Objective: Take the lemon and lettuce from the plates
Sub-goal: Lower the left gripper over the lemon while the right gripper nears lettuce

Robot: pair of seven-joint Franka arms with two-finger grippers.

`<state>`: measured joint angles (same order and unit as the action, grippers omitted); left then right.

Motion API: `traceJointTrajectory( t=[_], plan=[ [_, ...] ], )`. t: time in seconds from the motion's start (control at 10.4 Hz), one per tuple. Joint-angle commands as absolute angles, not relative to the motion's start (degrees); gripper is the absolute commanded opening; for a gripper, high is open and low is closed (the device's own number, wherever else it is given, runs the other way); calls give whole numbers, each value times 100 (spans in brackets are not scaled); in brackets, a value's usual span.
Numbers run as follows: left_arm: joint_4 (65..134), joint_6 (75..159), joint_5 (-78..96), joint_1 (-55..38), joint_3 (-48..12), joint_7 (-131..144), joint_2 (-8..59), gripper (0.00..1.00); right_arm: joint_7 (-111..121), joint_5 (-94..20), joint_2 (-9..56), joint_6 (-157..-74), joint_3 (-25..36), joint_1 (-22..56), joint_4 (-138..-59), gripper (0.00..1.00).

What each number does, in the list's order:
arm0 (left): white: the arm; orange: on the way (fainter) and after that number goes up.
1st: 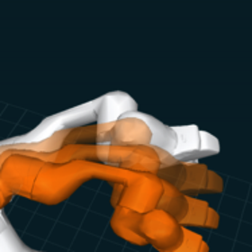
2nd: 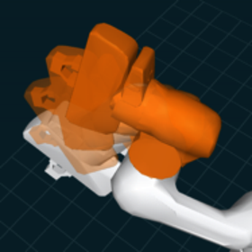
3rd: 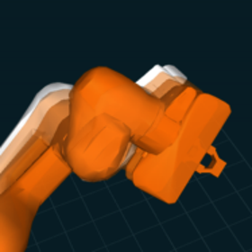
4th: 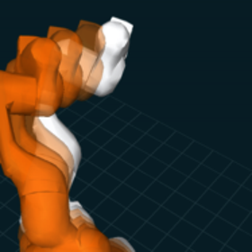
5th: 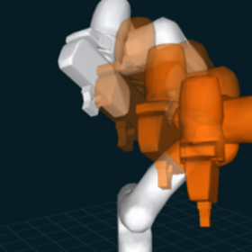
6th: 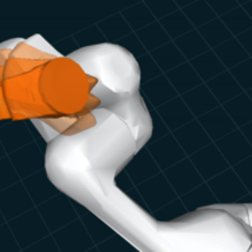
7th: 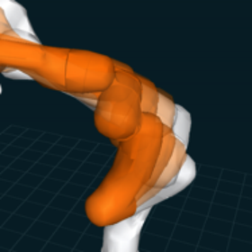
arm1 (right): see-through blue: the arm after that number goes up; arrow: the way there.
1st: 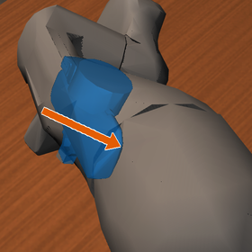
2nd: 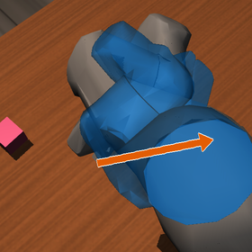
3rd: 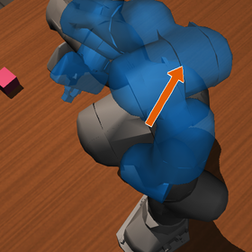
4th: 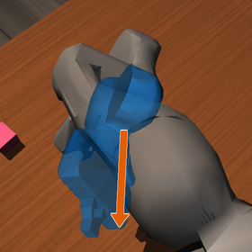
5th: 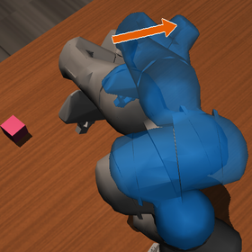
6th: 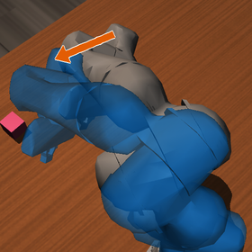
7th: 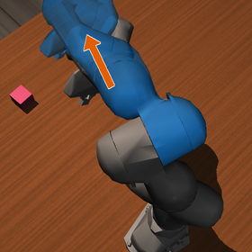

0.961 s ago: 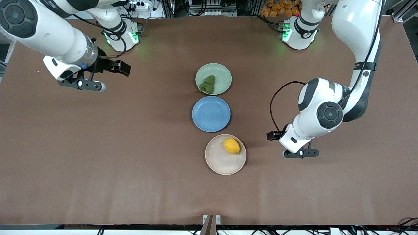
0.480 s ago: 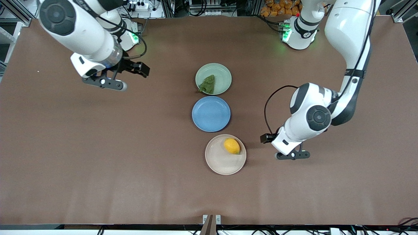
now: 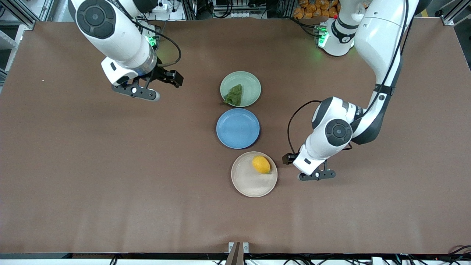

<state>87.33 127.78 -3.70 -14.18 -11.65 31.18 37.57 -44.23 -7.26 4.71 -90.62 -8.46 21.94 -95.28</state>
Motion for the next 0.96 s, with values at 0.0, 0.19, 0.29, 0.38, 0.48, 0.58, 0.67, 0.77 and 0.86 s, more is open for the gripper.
traceJointTrajectory(
  t=[0.0,0.19,0.29,0.38,0.48,0.58,0.67,0.77,0.86],
  plan=[
    [8613,13129,-623,-1511,-1134,3349,3937,100,-4876,-800,448,-9455,-817,2451,-9773,100],
    [8605,13490,-738,-1669,-1134,3540,4060,100,-5132,-800,544,-9684,-809,2671,-9817,100],
    [8604,13770,-738,-1783,-1099,3803,4113,100,-5150,-800,554,-9877,-809,2776,-9957,100],
    [8604,14164,-738,-2019,-959,4154,4218,100,-5176,-800,554,-10079,-809,2882,-10097,100],
    [8604,14377,-738,-2343,-749,4514,4341,100,-5316,-800,554,-10272,-817,2979,-10229,100],
    [8613,14414,-738,-2703,-416,4744,4350,100,-5439,-800,571,-10492,-809,3101,-10378,100],
    [8613,14414,-738,-2933,-222,4894,4351,100,-5545,-800,623,-10703,-809,3233,-10502,100],
    [8613,14414,-738,-2996,-202,5043,4377,100,-5729,-800,728,-10896,-809,3356,-10564,100],
    [8613,14414,-738,-3049,-202,5254,4386,100,-5896,-800,877,-11020,-809,3479,-10564,100]
  ],
)
